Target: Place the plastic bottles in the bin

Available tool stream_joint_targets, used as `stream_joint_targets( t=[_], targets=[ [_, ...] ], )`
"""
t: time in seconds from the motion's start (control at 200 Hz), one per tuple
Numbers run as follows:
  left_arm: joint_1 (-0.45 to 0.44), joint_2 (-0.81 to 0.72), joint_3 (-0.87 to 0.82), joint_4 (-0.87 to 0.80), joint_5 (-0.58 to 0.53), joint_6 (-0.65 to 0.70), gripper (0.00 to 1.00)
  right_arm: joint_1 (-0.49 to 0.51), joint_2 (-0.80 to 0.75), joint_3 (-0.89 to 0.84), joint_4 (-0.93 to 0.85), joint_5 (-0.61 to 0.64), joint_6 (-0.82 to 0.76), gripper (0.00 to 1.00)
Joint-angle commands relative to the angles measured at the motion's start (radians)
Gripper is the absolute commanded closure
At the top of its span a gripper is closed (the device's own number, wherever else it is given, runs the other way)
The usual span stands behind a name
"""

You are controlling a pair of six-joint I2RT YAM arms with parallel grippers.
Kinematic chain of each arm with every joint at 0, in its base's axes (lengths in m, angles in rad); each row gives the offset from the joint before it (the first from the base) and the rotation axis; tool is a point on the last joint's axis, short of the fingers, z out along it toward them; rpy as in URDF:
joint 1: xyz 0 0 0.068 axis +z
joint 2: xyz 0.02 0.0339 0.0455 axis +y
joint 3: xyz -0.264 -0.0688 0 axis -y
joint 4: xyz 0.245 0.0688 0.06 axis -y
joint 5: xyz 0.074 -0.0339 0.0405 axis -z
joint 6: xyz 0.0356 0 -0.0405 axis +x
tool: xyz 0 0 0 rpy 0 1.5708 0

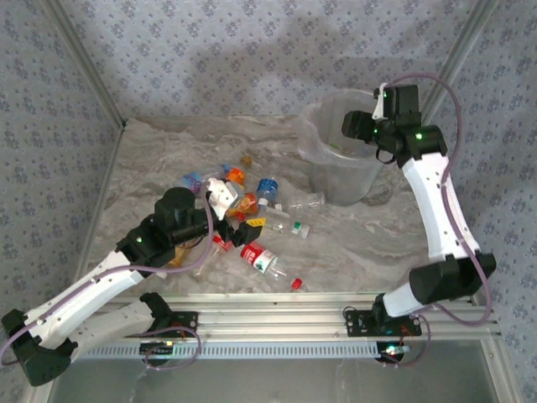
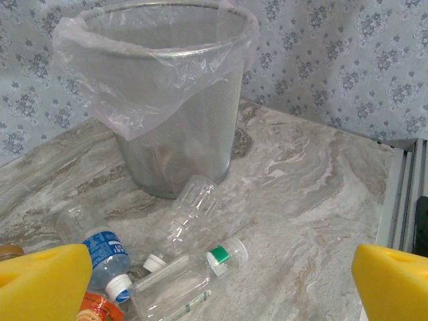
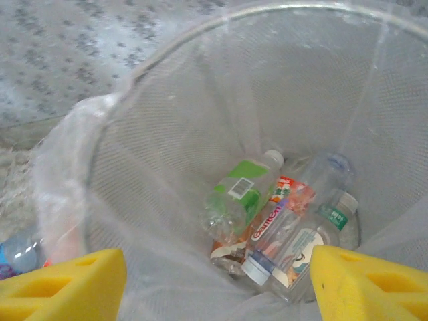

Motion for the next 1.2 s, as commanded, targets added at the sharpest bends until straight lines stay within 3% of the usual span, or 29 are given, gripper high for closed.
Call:
stream_joint_targets(
  t=[0.0,0.235,0.42,0.545,0.814,1.194],
  targets=[
    [-0.001,-0.003,0.036,-0.017,-0.014,0.037,0.0,0.054,-0.084,-0.062,0.028,-0.02,-0.099,0.26],
    [0.0,0.004,0.04,-0.031,-0.018,0.054,0.0,0.204,-0.21,-0.202,-0.006,-0.16,-0.168,0.27],
    [-0.001,0.023,0.065,-0.076,0.019,0.073,0.0,0.325,-0.183,-0.303,0.005,-0.204,-0.19,0.26],
    [-0.001,0.043,0.081,-0.098,0.025,0.078,0.0,0.392,-0.126,-0.36,0.037,-0.165,-0.195,0.26],
    [-0.013,0.069,0.098,-0.127,0.017,0.087,0.01,0.428,0.028,-0.432,0.114,-0.172,-0.227,0.21],
    [-0.023,0.107,0.124,-0.169,-0.052,0.091,0.0,0.485,0.243,-0.383,0.119,-0.11,-0.295,0.18]
  ],
)
